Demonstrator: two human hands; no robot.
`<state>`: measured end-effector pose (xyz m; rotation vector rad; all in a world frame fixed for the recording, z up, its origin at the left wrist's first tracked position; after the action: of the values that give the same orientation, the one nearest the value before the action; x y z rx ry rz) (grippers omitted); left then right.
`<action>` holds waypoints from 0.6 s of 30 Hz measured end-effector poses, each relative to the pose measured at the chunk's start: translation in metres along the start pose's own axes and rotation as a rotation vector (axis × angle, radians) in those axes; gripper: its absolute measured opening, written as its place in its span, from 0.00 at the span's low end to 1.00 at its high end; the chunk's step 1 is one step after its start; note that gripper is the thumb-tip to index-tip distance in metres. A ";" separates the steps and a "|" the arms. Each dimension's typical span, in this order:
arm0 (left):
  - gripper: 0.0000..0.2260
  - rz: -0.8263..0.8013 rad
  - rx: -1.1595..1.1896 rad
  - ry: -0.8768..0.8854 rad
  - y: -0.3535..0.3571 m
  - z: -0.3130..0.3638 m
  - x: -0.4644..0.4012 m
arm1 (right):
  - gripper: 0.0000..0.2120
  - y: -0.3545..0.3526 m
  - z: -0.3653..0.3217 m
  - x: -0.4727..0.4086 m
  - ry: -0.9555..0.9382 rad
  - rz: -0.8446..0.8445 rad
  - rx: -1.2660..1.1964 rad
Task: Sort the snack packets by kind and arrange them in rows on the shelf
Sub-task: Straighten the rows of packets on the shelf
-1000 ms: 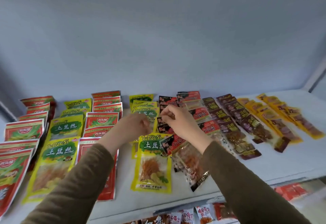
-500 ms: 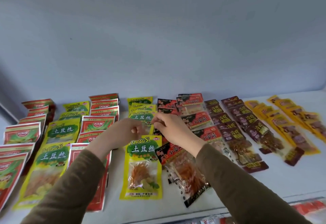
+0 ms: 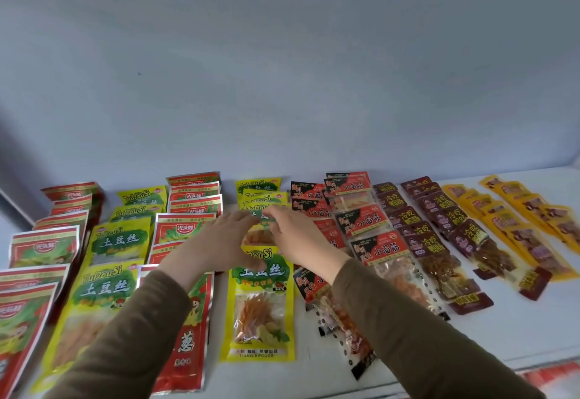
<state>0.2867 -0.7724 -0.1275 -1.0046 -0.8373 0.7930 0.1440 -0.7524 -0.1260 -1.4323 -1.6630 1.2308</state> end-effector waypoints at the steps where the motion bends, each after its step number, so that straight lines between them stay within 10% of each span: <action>1: 0.47 -0.041 -0.052 0.002 0.004 0.001 -0.001 | 0.20 0.003 -0.002 -0.001 0.007 -0.028 0.030; 8: 0.46 -0.109 -0.122 0.057 0.022 0.004 -0.003 | 0.26 0.002 0.023 -0.004 0.143 -0.043 0.126; 18: 0.41 -0.075 -0.114 0.073 0.017 0.012 0.005 | 0.28 0.007 0.024 -0.044 0.396 -0.099 -0.359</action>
<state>0.2755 -0.7574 -0.1388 -1.0909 -0.8594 0.6469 0.1355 -0.8011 -0.1364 -1.6525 -1.6993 0.5605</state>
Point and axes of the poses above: each hand's wrist, its own x-axis away from the middle knuckle, its own y-axis out of the palm, z = x × y, the point moved 5 cm from there along -x, towards the middle knuckle, and after that the axes turned 11 degrees about x, right-handed, at the moved point
